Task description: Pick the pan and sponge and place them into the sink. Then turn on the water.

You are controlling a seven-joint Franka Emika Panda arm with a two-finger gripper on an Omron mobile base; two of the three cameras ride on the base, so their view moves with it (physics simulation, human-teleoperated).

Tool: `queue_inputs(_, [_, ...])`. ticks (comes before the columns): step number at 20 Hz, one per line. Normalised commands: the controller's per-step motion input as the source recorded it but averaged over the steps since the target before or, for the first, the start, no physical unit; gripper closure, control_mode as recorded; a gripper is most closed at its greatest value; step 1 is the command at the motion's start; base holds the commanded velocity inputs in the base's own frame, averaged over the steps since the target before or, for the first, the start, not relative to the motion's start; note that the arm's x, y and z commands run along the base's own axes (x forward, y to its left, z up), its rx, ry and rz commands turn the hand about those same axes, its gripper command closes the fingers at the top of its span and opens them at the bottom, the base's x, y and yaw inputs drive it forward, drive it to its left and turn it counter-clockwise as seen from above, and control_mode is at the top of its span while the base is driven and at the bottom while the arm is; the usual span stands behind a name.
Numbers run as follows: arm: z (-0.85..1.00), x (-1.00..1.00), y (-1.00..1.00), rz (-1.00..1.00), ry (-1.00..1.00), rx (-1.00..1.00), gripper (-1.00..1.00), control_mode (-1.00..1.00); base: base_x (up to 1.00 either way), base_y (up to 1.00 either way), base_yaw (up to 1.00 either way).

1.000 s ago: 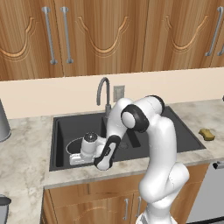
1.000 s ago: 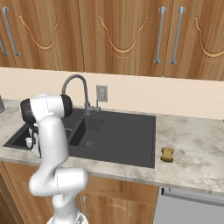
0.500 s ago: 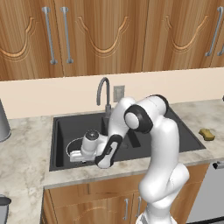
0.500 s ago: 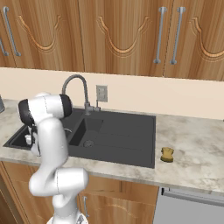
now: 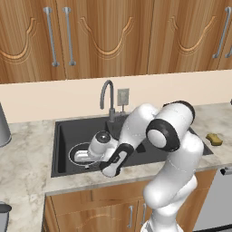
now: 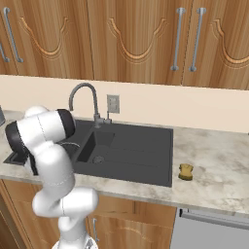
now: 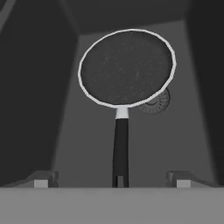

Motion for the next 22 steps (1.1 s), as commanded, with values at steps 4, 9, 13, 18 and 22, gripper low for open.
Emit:
queue_inputs(4, [1.00, 0.00, 0.00, 0.00, 0.00, 0.00, -1.00, -1.00, 0.00, 0.00, 0.00])
queue_inputs(9, [1.00, 0.00, 0.00, -0.02, 0.00, -0.01, -1.00, -1.00, 0.00, 0.00, 0.00])
queue_inputs(13, [1.00, 0.00, 0.00, -0.05, 0.00, -0.03, -1.00, -1.00, 0.00, 0.00, 0.00])
queue_inputs(18, [1.00, -0.06, 0.00, -0.08, 0.03, -0.01, -1.00, -1.00, 0.00, 0.00, 0.00])
queue_inputs(22, [0.99, -0.38, -0.14, -0.14, 0.20, 0.00, -1.00, -1.00, 0.00, 0.00, 0.00])
